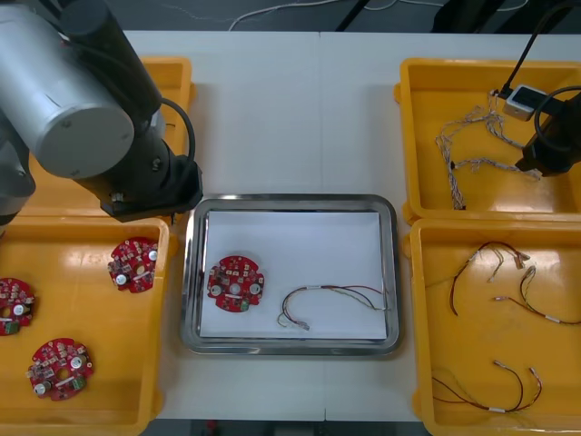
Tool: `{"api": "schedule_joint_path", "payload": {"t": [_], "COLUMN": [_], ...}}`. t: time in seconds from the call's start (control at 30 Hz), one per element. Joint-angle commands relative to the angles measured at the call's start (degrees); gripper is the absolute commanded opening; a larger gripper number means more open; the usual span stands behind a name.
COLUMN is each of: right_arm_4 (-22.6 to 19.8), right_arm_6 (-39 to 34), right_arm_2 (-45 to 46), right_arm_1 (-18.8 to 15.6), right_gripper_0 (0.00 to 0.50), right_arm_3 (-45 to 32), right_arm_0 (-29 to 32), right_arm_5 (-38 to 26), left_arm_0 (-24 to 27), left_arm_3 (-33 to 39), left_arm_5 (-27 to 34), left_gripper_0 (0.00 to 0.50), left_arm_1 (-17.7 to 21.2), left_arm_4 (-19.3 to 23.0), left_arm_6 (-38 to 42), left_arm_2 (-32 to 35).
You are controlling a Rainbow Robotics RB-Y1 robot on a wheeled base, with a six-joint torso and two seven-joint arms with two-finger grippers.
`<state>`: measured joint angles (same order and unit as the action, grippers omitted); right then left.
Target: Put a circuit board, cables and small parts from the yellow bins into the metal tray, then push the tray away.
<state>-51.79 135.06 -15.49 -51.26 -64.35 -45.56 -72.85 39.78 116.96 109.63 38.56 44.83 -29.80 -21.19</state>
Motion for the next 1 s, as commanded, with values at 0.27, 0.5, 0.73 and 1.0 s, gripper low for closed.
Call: {"api": "schedule_joint_path", "payload": {"t": [0.27, 0.5, 0.73, 1.0], "right_arm_4": [0.64, 0.2, -0.42, -0.68], "right_arm_6": [1.79, 2.49, 2.67, 2.76], "right_arm_2": [-5.26, -5.35, -6.75, -7.1], "right_arm_1": [1.6, 3.27, 4.06, 4.85], "right_gripper_0": [0.5, 0.5, 0.5, 0.5], "right_arm_3": [1.07, 3.01, 4.33, 5.64], "right_arm_0": [-2.34, -2.34, -2.34, -2.34], "right_arm_5": [3.77, 3.94, 6.67, 7.72], "left_arm_0": [1.36, 3.03, 3.91, 4.26], "left_arm_3": [-0.6, -6.75, -12.29, -15.27], "left_arm_5": [-0.64, -5.65, -10.93, -13.74], "left_gripper_0": [0.0, 0.0, 0.0, 0.0], "left_arm_1": [-5.34, -7.36, -8.85, -10.08], "left_arm_4": [-3.79, -7.22, -9.24, -10.82], "left_arm_6": [0.36, -0.52, -2.36, -4.03], "left_arm_2": [-6.68, -10.02, -12.92, -14.85]}}
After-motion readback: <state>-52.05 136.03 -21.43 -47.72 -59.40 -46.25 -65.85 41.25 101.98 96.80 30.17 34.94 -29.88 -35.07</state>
